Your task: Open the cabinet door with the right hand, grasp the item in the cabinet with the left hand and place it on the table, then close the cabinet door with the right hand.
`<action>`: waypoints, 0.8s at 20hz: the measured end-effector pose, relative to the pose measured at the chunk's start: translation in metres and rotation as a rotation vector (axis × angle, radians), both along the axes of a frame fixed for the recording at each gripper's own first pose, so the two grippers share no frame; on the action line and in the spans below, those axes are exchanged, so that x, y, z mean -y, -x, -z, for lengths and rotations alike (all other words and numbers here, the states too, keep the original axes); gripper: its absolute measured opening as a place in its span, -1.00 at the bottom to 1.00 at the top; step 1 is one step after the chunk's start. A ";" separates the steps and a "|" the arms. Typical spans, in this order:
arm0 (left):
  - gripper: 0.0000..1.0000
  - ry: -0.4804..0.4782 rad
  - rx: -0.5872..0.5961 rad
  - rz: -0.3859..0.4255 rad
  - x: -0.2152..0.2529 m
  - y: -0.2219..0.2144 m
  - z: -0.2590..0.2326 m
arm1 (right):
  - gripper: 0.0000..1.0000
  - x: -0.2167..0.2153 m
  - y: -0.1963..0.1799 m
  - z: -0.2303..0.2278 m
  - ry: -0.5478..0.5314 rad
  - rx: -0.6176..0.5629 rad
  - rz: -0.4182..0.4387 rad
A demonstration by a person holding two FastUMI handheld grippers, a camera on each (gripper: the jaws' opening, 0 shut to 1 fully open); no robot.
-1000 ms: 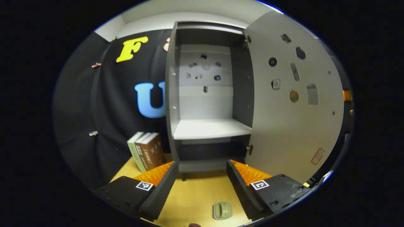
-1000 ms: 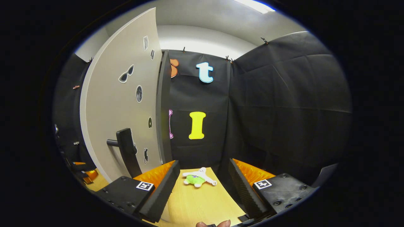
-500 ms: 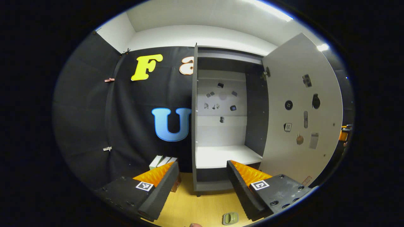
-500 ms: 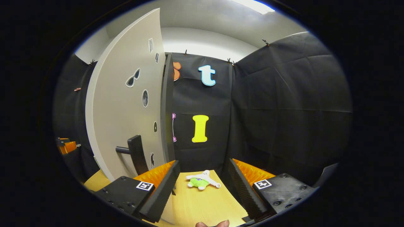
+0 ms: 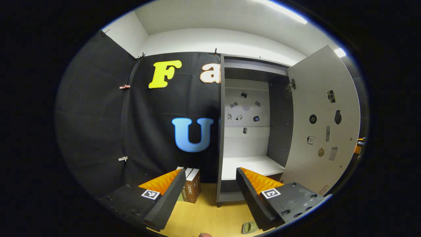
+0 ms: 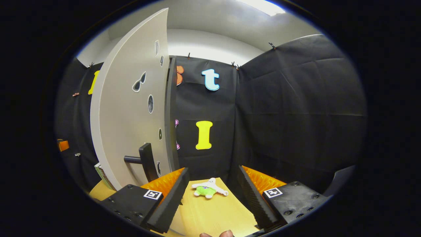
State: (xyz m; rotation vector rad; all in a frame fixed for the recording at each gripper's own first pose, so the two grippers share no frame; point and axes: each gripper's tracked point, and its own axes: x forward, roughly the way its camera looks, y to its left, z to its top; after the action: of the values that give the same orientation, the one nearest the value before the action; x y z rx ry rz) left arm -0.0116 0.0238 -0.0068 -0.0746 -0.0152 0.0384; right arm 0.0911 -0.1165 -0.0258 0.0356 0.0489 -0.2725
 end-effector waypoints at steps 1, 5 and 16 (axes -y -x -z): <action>0.93 0.001 0.002 0.004 -0.003 0.001 0.001 | 0.93 -0.001 0.001 0.001 -0.012 0.000 0.012; 0.93 0.002 -0.002 0.019 -0.011 0.007 0.008 | 0.92 -0.012 0.006 0.000 -0.008 0.006 0.049; 0.93 -0.020 0.006 0.037 -0.039 0.010 0.011 | 0.93 -0.093 0.004 -0.002 0.007 0.012 -0.045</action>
State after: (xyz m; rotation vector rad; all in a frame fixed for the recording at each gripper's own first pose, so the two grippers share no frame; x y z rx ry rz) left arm -0.0214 0.0627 -0.0179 -0.0551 -0.0206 0.0010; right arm 0.0873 -0.0232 -0.0235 0.0288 0.0371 -0.2276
